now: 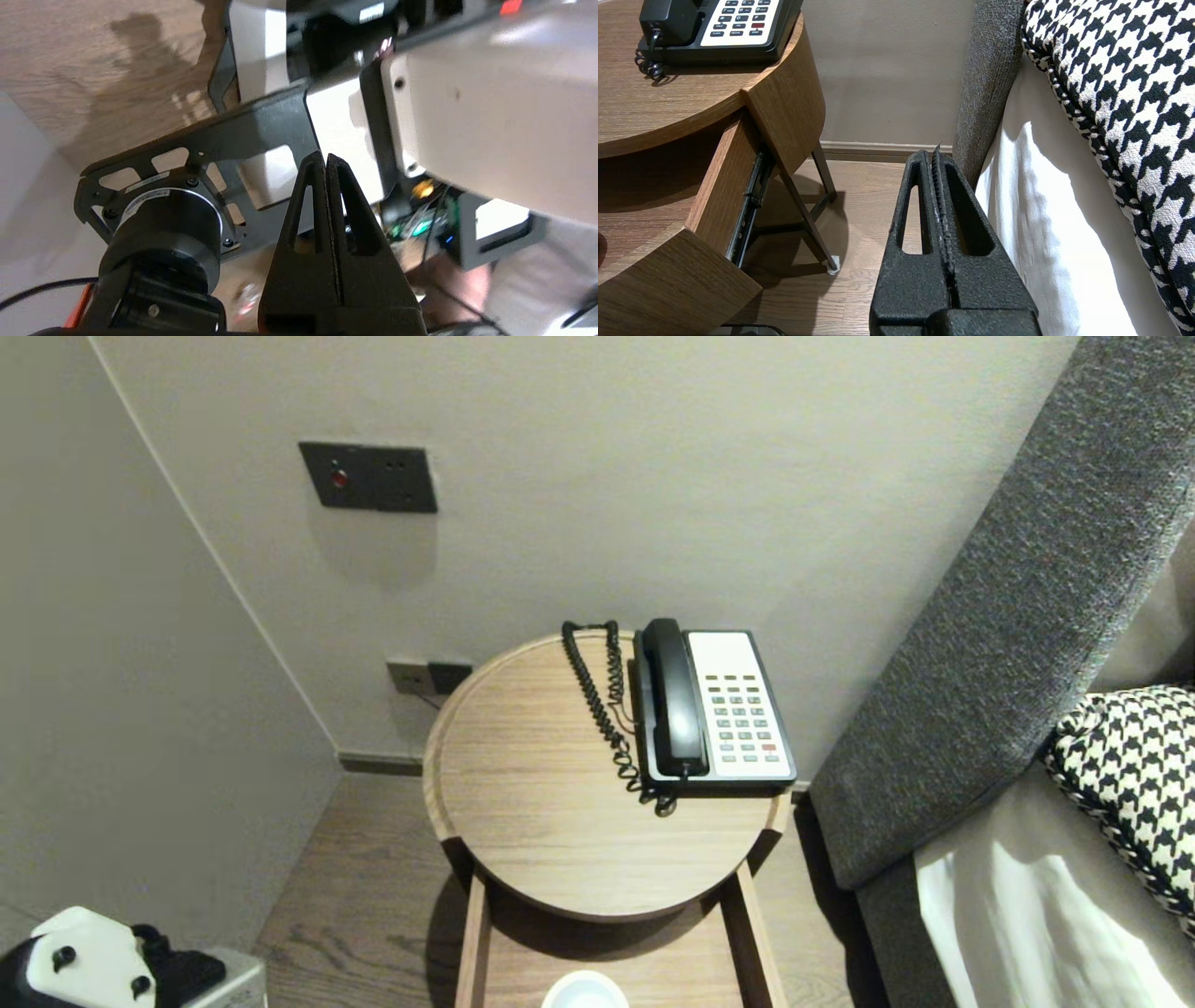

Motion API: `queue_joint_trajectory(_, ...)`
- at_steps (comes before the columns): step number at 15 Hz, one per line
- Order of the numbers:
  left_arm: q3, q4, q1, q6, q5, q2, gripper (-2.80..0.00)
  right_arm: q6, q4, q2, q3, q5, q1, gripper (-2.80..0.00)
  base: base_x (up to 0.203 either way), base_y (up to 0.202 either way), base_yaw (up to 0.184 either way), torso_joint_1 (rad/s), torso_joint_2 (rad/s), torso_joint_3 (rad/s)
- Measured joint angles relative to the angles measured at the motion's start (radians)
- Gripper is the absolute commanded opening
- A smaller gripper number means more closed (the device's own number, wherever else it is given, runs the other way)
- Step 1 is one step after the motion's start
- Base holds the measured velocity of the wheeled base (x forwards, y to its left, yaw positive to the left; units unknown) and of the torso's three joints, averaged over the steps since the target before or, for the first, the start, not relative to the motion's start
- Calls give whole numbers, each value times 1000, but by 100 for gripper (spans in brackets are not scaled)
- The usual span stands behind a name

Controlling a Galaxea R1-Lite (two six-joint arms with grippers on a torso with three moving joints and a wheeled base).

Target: Close the nightstand drawer

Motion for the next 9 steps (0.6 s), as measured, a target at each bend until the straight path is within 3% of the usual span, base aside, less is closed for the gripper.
queue_joint_trajectory(4, 38, -80, -64, -1, -2, 104, -280, 0, 0, 0, 0, 0, 0, -280, 0, 0, 0, 0, 0, 0)
queue_joint_trajectory(9, 86, -260, -75, -8, 50, 212, -280, 0, 0, 0, 0, 0, 0, -280, 0, 0, 0, 0, 0, 0)
